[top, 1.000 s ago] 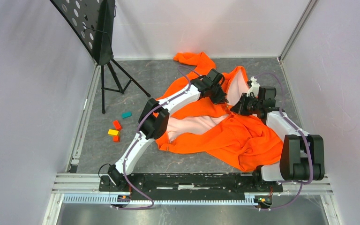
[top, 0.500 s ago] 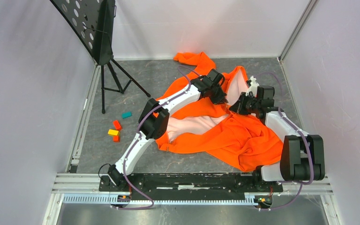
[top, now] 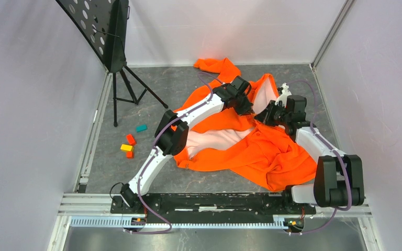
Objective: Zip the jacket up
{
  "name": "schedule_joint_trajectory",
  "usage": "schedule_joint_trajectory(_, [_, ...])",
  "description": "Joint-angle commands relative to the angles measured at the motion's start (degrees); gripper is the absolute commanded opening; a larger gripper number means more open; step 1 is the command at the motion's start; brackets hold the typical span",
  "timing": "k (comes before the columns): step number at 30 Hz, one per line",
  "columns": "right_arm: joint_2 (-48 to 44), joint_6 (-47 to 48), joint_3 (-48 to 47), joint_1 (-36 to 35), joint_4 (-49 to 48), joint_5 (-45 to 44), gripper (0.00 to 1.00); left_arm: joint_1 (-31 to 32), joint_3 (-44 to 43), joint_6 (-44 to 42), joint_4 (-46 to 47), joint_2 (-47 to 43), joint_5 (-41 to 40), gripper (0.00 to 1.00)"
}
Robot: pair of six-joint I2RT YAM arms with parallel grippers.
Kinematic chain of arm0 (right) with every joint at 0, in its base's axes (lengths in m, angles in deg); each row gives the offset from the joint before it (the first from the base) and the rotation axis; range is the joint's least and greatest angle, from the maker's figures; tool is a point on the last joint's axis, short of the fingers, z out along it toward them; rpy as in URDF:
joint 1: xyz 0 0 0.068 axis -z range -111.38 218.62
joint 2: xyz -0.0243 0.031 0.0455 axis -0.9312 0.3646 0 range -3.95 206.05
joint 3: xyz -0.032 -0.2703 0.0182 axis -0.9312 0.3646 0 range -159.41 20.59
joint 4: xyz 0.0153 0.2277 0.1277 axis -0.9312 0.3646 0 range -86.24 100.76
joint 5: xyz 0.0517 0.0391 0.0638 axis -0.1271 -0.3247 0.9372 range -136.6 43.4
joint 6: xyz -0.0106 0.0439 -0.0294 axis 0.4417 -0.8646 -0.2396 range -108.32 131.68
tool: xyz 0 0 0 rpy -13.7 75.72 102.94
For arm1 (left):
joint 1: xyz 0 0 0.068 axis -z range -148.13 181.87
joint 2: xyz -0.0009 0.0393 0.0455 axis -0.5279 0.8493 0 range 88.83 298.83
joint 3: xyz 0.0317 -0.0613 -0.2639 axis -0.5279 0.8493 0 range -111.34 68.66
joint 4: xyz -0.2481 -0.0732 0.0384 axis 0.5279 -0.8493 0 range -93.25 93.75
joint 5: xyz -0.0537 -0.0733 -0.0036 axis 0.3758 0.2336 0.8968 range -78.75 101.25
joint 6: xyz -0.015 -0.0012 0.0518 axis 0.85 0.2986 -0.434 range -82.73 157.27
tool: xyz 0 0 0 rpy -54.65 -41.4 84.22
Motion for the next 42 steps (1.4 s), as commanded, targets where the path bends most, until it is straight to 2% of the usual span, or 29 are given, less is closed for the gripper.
schedule_joint_trajectory(1, [-2.4, -1.4, 0.6, -0.5, -9.1, 0.5, 0.00, 1.1, -2.7, -0.9, -2.0, -1.9, -0.5, 0.02])
schedule_joint_trajectory(7, [-4.0, 2.1, 3.2, -0.3, -18.6, 6.6, 0.00, 1.0, -2.9, -0.6, -1.7, -1.0, 1.1, 0.02])
schedule_joint_trajectory(12, [-4.6, 9.9, 5.5, 1.7, -25.5, 12.0, 0.00, 1.0, -3.0, -2.1, -0.5, -0.9, 2.0, 0.02])
schedule_joint_trajectory(15, [-2.4, 9.9, 6.3, 4.7, -30.4, 16.4, 0.00, 1.1, -2.8, -3.2, 0.7, -0.9, 3.3, 0.02])
schedule_joint_trajectory(20, [0.0, 9.4, 8.6, 5.6, -39.4, 18.1, 0.00, 1.2, -1.8, -5.5, 3.3, -1.7, 4.9, 0.02])
schedule_joint_trajectory(25, [2.9, 6.1, 9.2, 5.6, -45.5, 24.2, 0.00, 0.9, -1.1, -7.2, 5.4, -2.4, 5.3, 0.02])
schedule_joint_trajectory(30, [1.8, 6.8, 10.2, 5.6, -42.6, 23.8, 0.00, 0.7, -1.4, -11.6, 5.6, -3.8, 3.3, 0.03])
schedule_joint_trajectory(37, [0.1, 5.6, 12.4, 5.7, -44.2, 21.3, 0.00, -1.3, -0.2, -15.6, 9.5, -6.2, 7.2, 0.34])
schedule_joint_trajectory(42, [1.0, 0.9, 14.0, 6.9, -51.1, 21.7, 0.00, -4.7, 5.8, -16.6, 15.7, -10.9, 11.6, 0.63])
